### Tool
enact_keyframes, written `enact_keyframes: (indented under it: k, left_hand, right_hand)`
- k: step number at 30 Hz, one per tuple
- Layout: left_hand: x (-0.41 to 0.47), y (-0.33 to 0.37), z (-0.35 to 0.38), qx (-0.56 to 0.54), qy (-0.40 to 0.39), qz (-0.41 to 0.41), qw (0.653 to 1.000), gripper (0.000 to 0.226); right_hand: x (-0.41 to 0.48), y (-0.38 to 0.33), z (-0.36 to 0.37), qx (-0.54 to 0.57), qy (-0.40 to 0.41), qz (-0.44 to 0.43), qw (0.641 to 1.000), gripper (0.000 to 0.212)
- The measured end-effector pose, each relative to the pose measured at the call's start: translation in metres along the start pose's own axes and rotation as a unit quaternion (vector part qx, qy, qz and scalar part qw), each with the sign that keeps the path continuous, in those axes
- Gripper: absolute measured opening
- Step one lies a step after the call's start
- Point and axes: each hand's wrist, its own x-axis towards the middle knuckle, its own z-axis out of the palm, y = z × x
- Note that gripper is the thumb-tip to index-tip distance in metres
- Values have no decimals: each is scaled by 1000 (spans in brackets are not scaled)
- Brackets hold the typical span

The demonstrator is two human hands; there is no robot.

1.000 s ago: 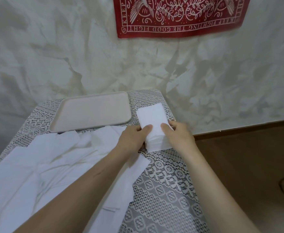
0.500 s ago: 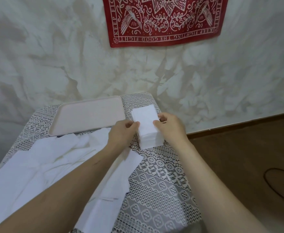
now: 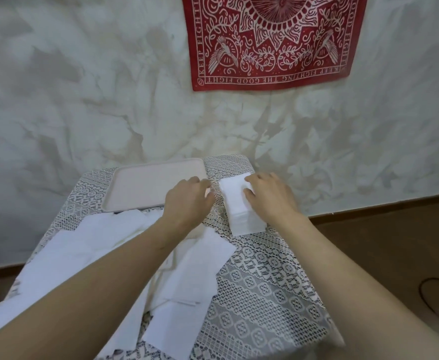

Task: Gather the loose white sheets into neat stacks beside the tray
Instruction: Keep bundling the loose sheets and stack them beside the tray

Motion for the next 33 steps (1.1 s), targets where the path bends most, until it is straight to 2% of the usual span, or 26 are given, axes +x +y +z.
enact_keyframes:
  k: [10, 14, 20, 25, 33]
  left_hand:
    - [-46, -89, -37, 90, 2, -5, 996, 31]
    - [-79, -118, -47, 109, -15, -48, 993, 35]
    - [-140, -146, -45, 70, 10, -96, 993, 25]
    - [-173, -150, -34, 49, 59, -66, 995, 13]
    - [-171, -154, -15, 9, 116, -9, 993, 38]
  right_hand:
    - [-4, -69, 17, -40, -7, -99, 994, 36]
    - [-17, -112, 26, -22, -12, -141, 990, 37]
    - [-54, -179, 45, 1, -25, -196, 980, 35]
    - [-77, -206, 64, 6, -47, -204, 978, 35]
    - [-88, -198, 79, 94, -15, -173, 980, 33]
